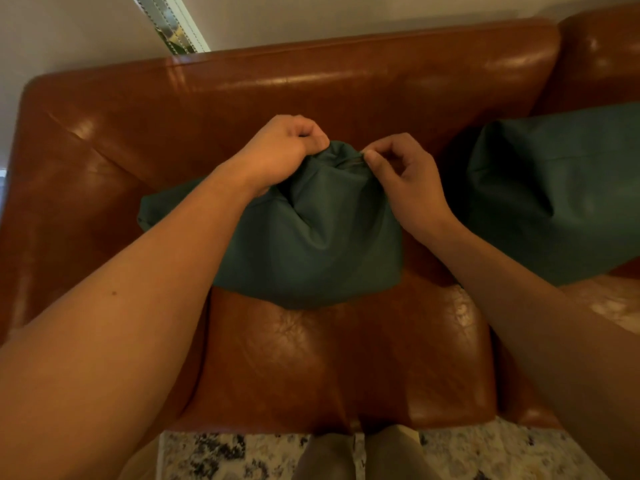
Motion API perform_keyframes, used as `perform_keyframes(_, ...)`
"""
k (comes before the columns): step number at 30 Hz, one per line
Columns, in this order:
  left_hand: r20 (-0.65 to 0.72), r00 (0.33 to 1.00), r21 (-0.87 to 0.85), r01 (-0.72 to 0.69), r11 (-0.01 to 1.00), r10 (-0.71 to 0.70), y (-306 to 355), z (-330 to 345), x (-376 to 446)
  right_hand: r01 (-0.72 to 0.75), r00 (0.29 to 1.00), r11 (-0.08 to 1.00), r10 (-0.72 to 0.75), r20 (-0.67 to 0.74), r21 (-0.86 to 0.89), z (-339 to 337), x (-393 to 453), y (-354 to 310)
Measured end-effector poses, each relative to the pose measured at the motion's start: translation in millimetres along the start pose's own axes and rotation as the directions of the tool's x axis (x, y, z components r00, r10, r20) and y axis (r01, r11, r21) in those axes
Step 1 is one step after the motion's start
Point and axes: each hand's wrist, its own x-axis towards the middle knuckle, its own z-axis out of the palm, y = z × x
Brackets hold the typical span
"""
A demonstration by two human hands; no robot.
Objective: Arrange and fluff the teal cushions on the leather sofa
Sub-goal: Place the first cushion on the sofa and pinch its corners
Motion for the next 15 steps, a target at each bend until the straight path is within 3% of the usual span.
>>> perform_keyframes(2, 0.027, 0.997, -0.160, 0.074, 0.984, -0.071, -1, 3, 0, 0.094, 0.995, 0.992, -0.096, -0.022, -0.088, 0, -4, -2)
perform_keyframes(4, 0.057, 0.993, -0.213, 0.109, 0.971, -0.099, -2, 5, 0, 0.186, 0.983, 0.967, -0.183, 0.033, -0.177, -3, -5, -6)
perform_keyframes(10, 0.015, 0.963, -0.424, 0.250, 0.870, -0.269, 0, 9, 3, 0.322, 0.941, 0.894, -0.264, 0.213, -0.313, -10, 8, -7)
perform_keyframes(15, 0.062, 0.958, -0.498, 0.274, 0.823, -0.282, -3, 12, 3, 0.339, 0.941, 0.876, -0.311, 0.137, -0.343, -3, 7, -4)
